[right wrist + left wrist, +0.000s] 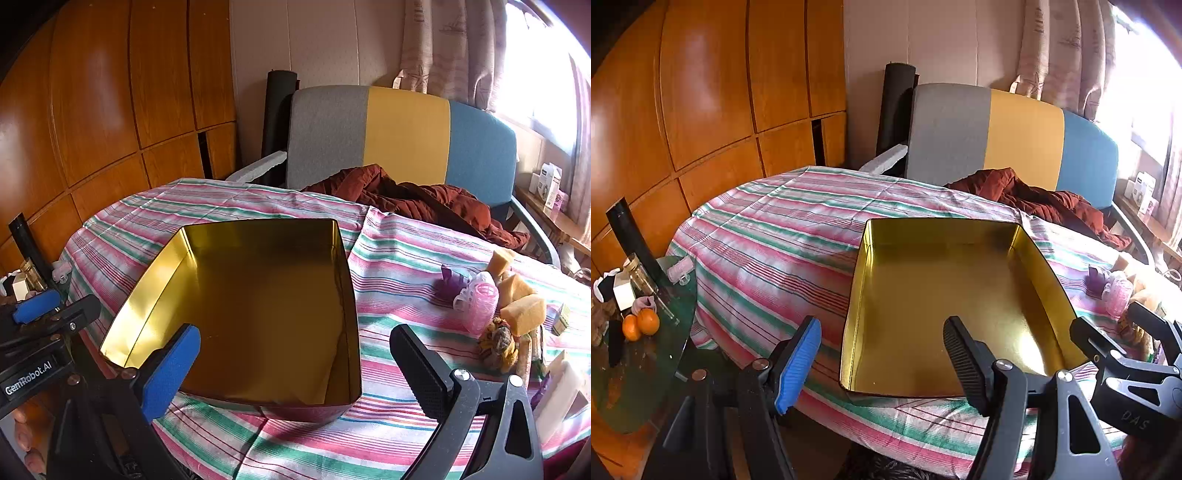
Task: Organize objects
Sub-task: 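Move both tools from the gold tray toward the scattered items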
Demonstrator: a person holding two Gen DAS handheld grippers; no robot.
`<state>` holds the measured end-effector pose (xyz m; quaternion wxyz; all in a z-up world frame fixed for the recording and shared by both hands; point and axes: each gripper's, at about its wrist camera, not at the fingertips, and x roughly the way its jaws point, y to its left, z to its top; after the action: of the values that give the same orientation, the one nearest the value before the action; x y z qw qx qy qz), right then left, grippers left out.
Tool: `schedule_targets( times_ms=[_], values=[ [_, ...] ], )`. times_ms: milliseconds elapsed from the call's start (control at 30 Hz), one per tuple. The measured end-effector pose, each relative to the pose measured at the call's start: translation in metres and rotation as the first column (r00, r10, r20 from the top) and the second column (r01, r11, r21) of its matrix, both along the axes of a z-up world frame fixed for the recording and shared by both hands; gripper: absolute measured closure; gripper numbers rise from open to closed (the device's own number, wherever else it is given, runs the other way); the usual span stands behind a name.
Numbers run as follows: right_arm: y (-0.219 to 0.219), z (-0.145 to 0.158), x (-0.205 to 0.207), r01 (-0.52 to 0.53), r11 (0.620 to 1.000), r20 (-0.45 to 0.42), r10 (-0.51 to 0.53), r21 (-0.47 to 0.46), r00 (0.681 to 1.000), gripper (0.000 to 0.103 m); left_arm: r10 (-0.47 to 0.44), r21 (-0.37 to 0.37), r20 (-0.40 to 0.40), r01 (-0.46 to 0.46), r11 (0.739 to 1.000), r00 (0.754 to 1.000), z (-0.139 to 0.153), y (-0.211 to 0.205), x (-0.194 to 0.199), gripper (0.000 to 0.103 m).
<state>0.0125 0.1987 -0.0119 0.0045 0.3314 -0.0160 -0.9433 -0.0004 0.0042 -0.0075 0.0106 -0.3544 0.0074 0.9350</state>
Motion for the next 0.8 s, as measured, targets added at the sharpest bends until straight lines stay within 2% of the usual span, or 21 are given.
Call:
schedule_targets(
  times_ms=[500, 800],
  values=[
    [0.020, -0.001, 0.005, 0.048, 0.999, 0.001, -0.048, -0.008, 0.999, 0.000, -0.046, -0.038, 0.006, 0.046, 0.998, 0.999, 0.002, 0.020, -0.001, 0.033],
    [0.050, -0.005, 0.007, 0.107, 0.994, 0.013, -0.106, -0.019, 0.994, 0.000, -0.085, -0.068, 0.008, 0.085, 0.994, 0.996, 0.002, 0.038, -0.003, 0.033]
  ],
)
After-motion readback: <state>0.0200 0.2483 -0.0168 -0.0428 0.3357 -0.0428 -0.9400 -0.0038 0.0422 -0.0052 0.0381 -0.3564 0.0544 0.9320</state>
